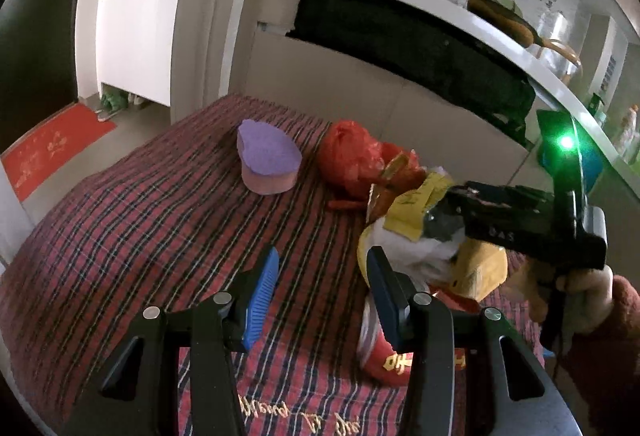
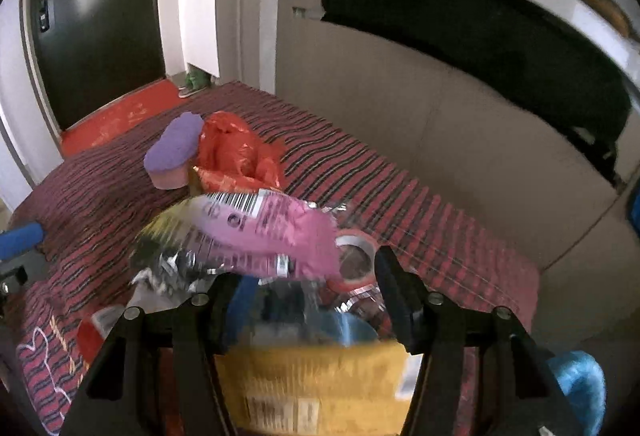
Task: Collect trash
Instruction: 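Move right tool toward pink snack packet while left tool approaches red wrapper, then grasp pink snack packet with right tool while left tool grasps small red wrapper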
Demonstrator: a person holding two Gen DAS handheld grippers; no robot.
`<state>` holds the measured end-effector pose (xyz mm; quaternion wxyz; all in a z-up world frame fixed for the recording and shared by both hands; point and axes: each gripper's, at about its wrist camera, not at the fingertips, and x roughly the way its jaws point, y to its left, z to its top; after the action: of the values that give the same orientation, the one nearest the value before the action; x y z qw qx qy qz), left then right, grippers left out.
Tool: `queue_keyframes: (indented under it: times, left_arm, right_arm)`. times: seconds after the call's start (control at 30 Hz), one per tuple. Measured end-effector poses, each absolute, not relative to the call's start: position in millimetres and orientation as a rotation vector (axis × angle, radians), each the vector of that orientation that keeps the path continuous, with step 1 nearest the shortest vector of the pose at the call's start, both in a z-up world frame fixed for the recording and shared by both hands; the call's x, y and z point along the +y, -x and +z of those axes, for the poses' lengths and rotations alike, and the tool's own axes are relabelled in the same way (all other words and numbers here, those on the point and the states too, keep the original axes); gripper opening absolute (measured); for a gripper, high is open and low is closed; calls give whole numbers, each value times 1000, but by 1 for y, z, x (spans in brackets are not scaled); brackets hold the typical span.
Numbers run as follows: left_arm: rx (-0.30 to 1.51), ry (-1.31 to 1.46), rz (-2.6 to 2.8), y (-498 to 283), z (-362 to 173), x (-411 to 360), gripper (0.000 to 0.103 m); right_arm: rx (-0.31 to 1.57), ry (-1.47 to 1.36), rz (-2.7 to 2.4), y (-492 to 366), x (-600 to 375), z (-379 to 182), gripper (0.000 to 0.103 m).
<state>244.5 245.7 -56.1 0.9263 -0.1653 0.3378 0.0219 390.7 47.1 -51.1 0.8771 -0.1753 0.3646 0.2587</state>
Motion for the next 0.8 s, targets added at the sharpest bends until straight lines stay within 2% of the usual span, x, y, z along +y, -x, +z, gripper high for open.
queue_keyframes:
  times: [0.1, 0.27, 0.3, 0.33, 0.37, 0.53, 0.8]
  left_arm:
    - [716, 339, 46, -250, -63, 246, 47]
    - [732, 351, 45, -255, -69, 246, 47]
    - [734, 352, 39, -256, -70, 245, 47]
    - [737, 355, 35, -258, -70, 244, 47]
    - [739, 359, 30, -259, -70, 242, 47]
    - [738, 371, -6, -264, -70, 230, 47]
    - [715, 327, -90, -285, -55, 206, 47]
  right_arm:
    - [786, 355, 565, -401, 55, -57, 38]
    - [813, 310, 595, -403, 53, -57, 26]
    - [808, 302, 597, -402, 51, -55, 20]
    - [801, 294, 596, -399, 46, -52, 3]
    - [793, 296, 585, -396, 43, -49, 0]
    - [717, 287, 535, -381, 15, -24, 1]
    - [699, 236, 479, -359, -38, -4, 1]
